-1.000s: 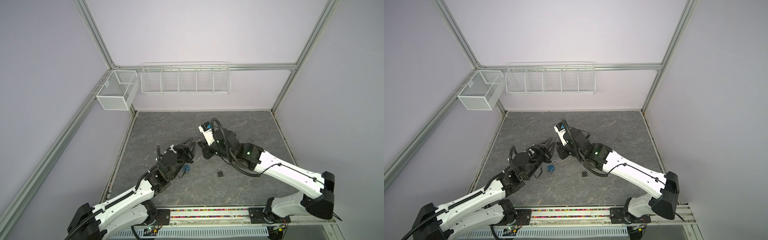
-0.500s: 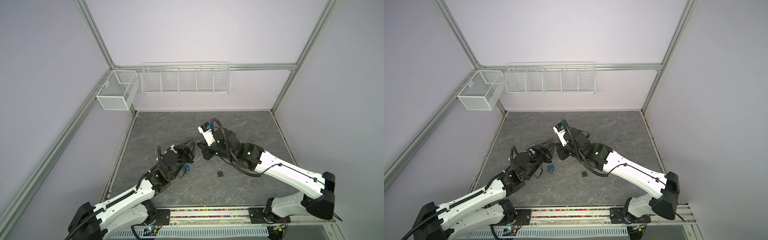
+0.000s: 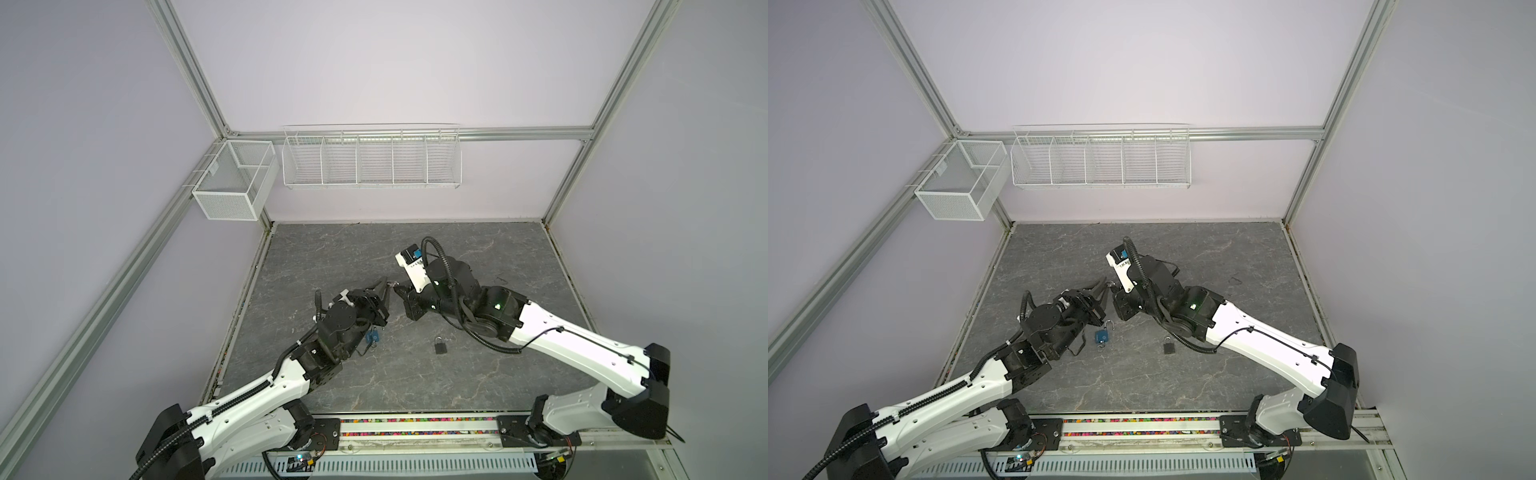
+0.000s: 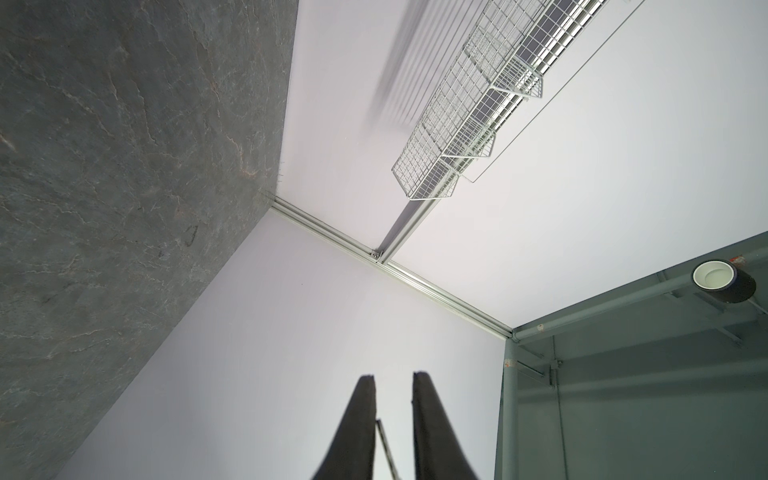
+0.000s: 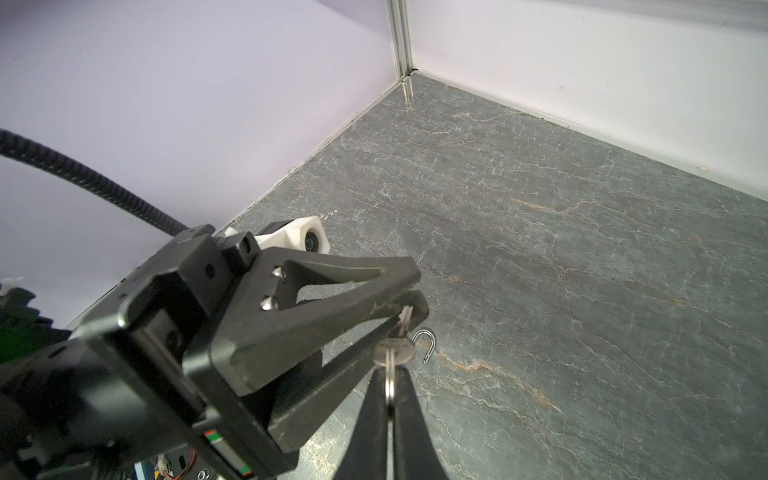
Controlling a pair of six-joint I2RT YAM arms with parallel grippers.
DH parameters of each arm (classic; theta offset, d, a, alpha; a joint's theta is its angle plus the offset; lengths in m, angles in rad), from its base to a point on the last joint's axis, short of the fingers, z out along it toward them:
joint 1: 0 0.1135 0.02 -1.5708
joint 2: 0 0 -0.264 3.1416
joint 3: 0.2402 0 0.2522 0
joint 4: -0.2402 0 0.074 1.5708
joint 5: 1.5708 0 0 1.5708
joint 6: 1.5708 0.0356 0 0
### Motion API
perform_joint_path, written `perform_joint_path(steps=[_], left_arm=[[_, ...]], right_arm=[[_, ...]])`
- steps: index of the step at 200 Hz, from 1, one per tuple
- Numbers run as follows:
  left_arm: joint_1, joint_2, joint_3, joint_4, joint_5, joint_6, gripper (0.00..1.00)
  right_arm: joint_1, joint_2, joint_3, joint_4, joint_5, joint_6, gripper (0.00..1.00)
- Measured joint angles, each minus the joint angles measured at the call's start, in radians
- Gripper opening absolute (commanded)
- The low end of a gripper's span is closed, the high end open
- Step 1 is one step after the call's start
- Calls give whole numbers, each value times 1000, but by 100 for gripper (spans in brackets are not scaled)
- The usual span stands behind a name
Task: Unlock with the key
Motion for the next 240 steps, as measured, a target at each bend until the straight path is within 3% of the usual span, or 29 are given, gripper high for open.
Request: perform_joint_path(steps=[188, 230, 240], left_arm=[[0, 0, 2, 5, 6, 16, 0], [34, 10, 21, 49, 5, 102, 0], [48, 16, 40, 57, 10, 146, 0]], right_arm=[[0, 8, 0, -15, -8, -25, 8], [-2, -8, -2, -29, -53, 10, 45], [-4, -29, -11, -29, -72, 21, 50]])
